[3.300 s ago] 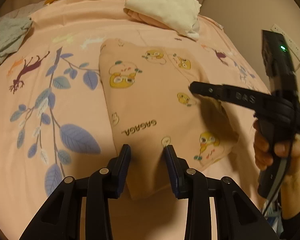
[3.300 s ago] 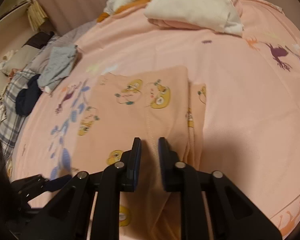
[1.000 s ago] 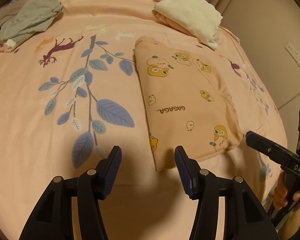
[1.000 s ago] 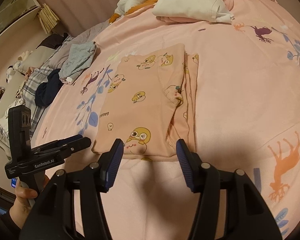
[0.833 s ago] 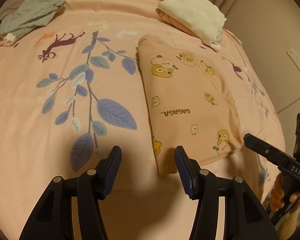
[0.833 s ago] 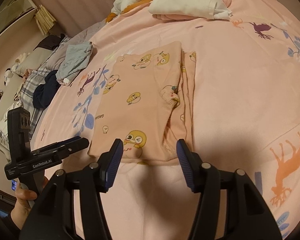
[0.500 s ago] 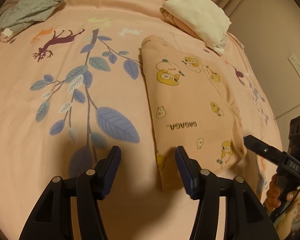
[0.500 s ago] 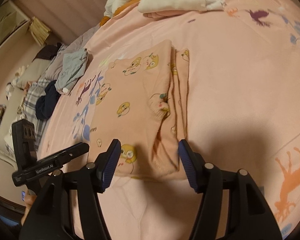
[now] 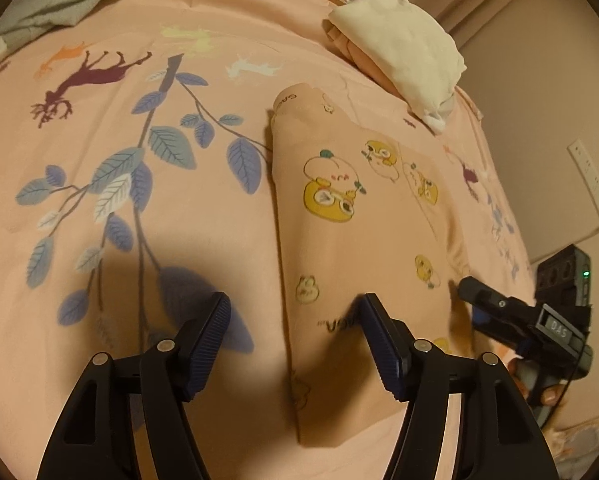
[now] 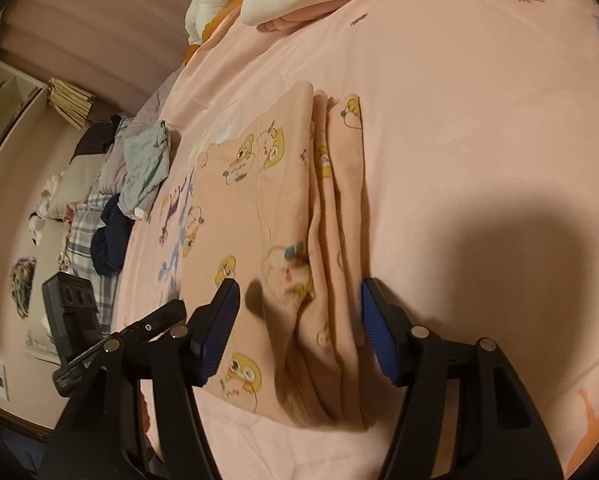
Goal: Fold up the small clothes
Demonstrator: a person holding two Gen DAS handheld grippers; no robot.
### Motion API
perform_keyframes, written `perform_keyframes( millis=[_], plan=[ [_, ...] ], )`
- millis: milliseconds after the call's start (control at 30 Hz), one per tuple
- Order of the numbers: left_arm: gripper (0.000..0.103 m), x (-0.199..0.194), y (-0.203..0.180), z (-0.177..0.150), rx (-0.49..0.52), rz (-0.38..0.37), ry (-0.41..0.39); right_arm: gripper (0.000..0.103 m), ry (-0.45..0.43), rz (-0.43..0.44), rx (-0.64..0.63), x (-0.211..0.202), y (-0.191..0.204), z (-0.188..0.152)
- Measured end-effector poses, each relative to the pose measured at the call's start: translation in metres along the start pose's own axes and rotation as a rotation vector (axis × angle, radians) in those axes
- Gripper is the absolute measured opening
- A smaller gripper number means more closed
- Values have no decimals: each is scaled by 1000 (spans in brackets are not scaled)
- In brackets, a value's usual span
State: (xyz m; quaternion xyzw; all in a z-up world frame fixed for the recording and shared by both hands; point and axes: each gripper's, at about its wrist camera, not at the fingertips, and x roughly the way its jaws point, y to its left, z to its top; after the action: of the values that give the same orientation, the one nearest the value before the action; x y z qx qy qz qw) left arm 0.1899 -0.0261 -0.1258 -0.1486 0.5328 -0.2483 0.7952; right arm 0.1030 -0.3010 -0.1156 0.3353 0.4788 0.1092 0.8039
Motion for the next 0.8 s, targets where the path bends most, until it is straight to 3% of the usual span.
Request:
perform_keyframes(
  millis=[400,800],
  plan=[
    [65,14,-1,16,-15,-103,40,63,36,73,25,16,-1,18],
    [65,22,-6,21,-17,-138,62,63,54,95,16,30,3,30]
  ],
)
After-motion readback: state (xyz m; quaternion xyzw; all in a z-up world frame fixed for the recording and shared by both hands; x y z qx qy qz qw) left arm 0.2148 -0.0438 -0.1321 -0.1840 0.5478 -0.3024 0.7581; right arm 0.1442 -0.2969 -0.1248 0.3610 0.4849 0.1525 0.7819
